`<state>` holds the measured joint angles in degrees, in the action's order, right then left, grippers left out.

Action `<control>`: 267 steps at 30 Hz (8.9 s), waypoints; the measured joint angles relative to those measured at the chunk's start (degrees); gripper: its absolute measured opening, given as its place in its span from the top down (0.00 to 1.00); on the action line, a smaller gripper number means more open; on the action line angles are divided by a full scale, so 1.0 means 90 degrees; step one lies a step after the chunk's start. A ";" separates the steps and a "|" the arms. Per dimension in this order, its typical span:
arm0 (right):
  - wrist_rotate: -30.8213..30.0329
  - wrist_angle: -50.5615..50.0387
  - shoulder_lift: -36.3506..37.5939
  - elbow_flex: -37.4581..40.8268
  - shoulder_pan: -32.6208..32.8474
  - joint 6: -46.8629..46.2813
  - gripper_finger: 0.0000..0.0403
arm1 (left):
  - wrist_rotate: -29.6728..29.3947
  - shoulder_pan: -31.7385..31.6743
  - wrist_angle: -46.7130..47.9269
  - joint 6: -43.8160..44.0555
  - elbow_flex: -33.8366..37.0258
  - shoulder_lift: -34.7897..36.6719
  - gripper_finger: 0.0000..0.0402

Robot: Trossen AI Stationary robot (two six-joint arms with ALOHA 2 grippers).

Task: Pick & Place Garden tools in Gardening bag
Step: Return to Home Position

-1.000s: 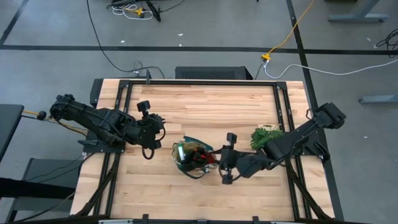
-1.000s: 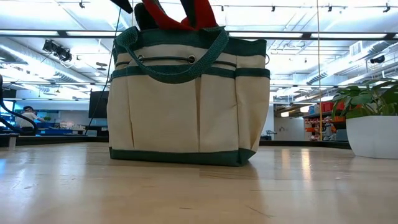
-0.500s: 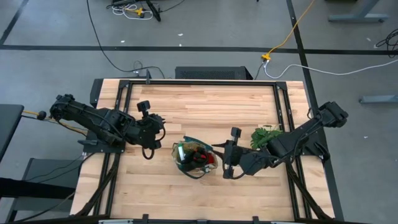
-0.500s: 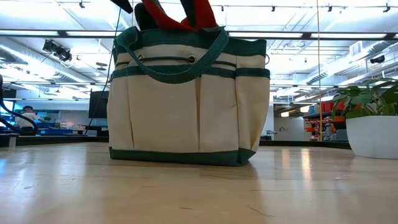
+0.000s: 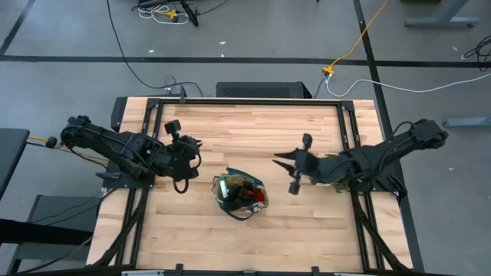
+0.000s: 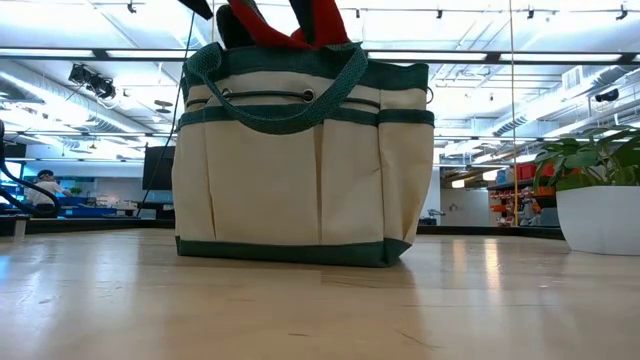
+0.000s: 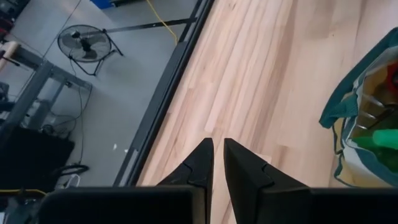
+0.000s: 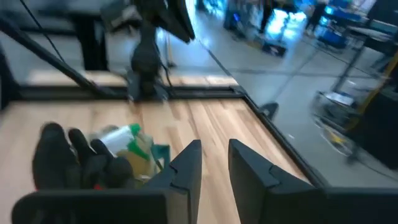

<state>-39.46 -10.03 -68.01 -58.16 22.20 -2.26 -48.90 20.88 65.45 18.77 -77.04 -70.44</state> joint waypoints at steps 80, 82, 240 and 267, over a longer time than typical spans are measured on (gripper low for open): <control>0.2156 0.6796 0.2462 0.6364 -0.1819 -0.0530 0.80 | 0.1563 0.0121 -1.0538 0.0009 0.8508 0.3206 0.89; 0.2156 0.6793 0.2462 0.6364 -0.1819 -0.0530 0.80 | 0.1563 0.0121 -1.0538 0.0011 0.8508 0.3206 0.89; 0.2103 0.6286 0.7557 0.6361 -0.1834 -0.0528 0.80 | 0.1748 -0.1010 -1.0436 0.0004 0.8515 0.7789 0.89; 0.2103 0.6285 0.7557 0.6361 -0.1833 -0.0528 0.80 | 0.1748 -0.1009 -1.0436 0.0004 0.8515 0.7788 0.89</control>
<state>-20.53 46.54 0.01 -0.91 5.70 -7.01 -33.17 11.80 -28.47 18.81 -0.40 -0.35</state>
